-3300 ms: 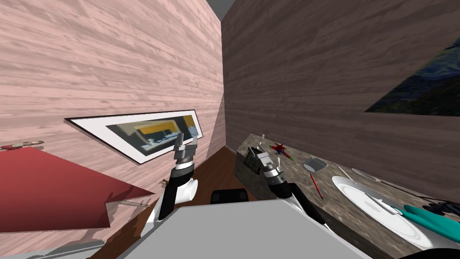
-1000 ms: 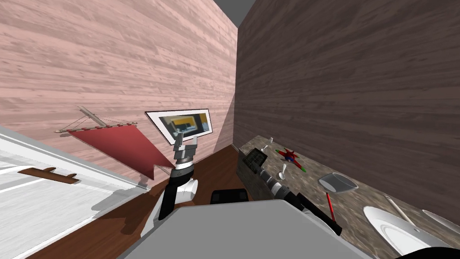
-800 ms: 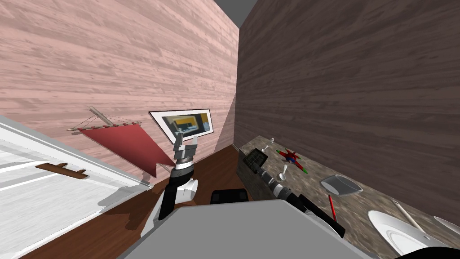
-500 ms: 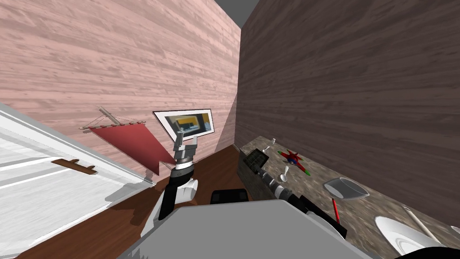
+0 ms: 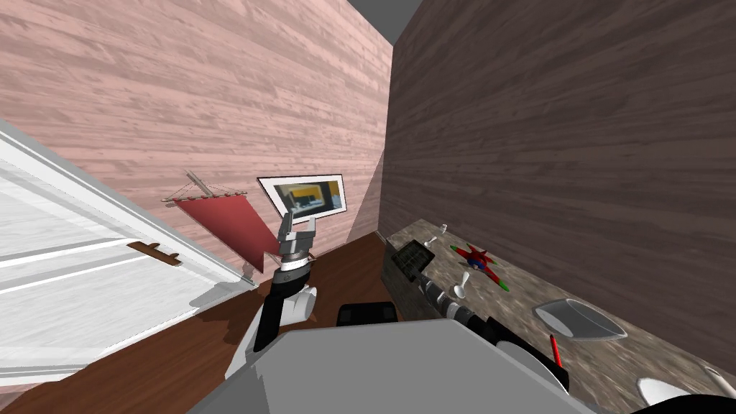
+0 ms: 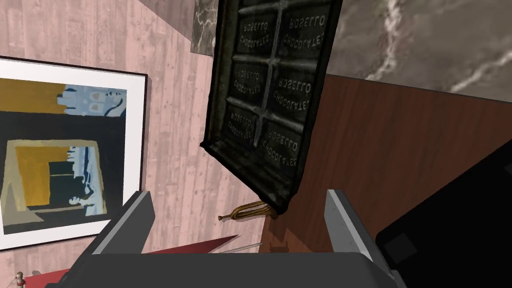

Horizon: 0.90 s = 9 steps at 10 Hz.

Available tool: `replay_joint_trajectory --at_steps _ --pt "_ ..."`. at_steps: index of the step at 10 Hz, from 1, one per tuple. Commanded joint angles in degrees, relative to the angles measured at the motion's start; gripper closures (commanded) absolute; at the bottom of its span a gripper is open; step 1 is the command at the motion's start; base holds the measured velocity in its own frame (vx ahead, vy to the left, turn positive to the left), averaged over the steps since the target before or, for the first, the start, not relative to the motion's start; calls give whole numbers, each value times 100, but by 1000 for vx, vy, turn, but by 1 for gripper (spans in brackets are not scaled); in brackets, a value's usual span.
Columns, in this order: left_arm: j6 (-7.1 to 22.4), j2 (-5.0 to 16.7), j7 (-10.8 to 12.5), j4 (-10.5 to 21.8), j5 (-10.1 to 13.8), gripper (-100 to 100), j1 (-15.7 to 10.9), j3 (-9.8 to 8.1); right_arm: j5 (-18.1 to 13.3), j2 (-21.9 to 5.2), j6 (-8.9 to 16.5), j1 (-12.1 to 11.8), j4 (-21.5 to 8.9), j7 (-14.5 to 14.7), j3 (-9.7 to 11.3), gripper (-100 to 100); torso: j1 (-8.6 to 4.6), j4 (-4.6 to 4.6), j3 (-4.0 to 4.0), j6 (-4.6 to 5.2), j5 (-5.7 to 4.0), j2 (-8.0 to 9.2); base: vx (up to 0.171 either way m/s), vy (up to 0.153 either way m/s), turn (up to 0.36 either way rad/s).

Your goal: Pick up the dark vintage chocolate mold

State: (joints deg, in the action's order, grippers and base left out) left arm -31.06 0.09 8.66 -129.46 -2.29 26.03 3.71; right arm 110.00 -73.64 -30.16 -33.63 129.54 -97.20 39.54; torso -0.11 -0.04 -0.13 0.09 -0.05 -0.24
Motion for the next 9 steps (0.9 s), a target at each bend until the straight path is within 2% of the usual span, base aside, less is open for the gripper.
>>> replay_joint_trajectory --at_steps 1,6,8,9 --pt "0 0 0 0 0 0 0 0 286 -204 -4 -10 -23 -254 49 -100 0 0 0 0 0 0 17 -10 84" --pt "0 0 0 0 0 0 0 0 917 -679 -14 -15 -127 -771 177 -100 1 -2 -6 -2 1 -10 35 -18 102" --pt "0 0 0 0 0 0 0 0 1088 -842 -30 -2 -177 -912 194 -100 -3 -4 -9 -1 -1 -16 64 -40 62" --pt "0 0 0 0 0 0 1 0 1061 -811 -51 -15 -111 -839 195 -100 -9 -5 -12 -1 -2 -22 34 -26 15"
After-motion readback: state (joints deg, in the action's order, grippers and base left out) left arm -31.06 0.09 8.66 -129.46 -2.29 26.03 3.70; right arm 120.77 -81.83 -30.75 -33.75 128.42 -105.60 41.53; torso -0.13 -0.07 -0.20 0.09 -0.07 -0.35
